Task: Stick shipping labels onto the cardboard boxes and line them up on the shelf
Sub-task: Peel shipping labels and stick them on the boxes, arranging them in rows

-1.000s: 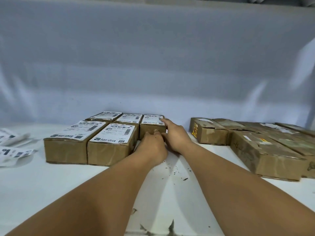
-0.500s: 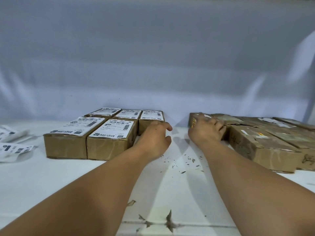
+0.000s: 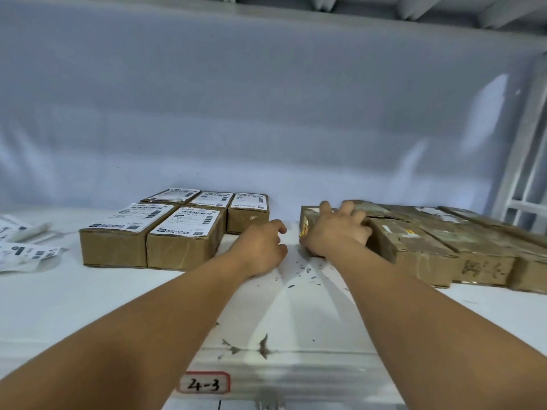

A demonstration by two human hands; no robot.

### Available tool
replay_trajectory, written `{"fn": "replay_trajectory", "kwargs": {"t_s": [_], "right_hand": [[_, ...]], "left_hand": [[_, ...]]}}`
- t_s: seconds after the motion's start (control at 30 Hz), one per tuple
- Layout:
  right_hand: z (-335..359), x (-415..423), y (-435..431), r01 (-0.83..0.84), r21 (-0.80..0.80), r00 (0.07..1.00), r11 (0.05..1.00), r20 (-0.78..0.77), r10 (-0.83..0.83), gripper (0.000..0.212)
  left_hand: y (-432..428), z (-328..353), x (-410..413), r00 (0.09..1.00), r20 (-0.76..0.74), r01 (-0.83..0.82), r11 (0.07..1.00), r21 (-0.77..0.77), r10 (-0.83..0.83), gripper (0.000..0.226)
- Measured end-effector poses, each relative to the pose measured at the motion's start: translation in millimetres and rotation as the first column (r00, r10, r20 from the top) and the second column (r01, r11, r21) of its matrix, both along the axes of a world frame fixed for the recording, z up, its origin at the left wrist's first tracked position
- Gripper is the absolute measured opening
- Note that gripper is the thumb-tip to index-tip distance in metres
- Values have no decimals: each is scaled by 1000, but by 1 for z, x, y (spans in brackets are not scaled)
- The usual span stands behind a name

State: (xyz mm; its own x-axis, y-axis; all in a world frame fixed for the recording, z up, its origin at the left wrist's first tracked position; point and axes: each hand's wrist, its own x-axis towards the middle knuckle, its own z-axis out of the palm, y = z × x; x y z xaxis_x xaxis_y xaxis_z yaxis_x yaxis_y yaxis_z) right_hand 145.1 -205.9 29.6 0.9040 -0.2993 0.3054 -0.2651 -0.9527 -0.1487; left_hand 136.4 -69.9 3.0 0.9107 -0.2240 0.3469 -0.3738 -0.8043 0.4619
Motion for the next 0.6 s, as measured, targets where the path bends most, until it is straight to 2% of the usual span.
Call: {"fn": "replay_trajectory", "kwargs": {"t_s": [0.1, 0.17, 0.27, 0.33, 0.43, 0.5, 0.6], "right_hand": [[2, -36, -3, -51, 20, 999, 998, 0, 51, 74], [0, -59, -3, -105, 24, 994, 994, 15, 105, 75], [-7, -91, -1, -224, 126, 975, 966, 29, 222, 70], [-12, -105, 0, -273, 164, 962, 948, 71, 265, 65], [-10, -121, 0, -295, 208, 951, 933, 157, 265, 54], [-7, -125, -1, -309, 297, 950, 904, 137, 280, 51], [-5, -126, 1, -401, 410, 914, 819, 119, 387, 49]], "left_hand": [[-5, 7, -19, 993, -121, -20, 987, -159, 0, 41], [-5, 10, -38, 996, -89, -34, 984, -175, 18, 40], [-4, 15, -72, 999, 21, -31, 976, -217, 37, 38], [-3, 18, -92, 999, 43, -7, 973, -232, 17, 39], [-1, 22, -114, 1000, 6, 17, 977, -213, -16, 46], [-2, 23, -124, 998, -50, 32, 978, -208, -43, 51], [-7, 20, -130, 993, -113, 13, 973, -232, -40, 59]]}}
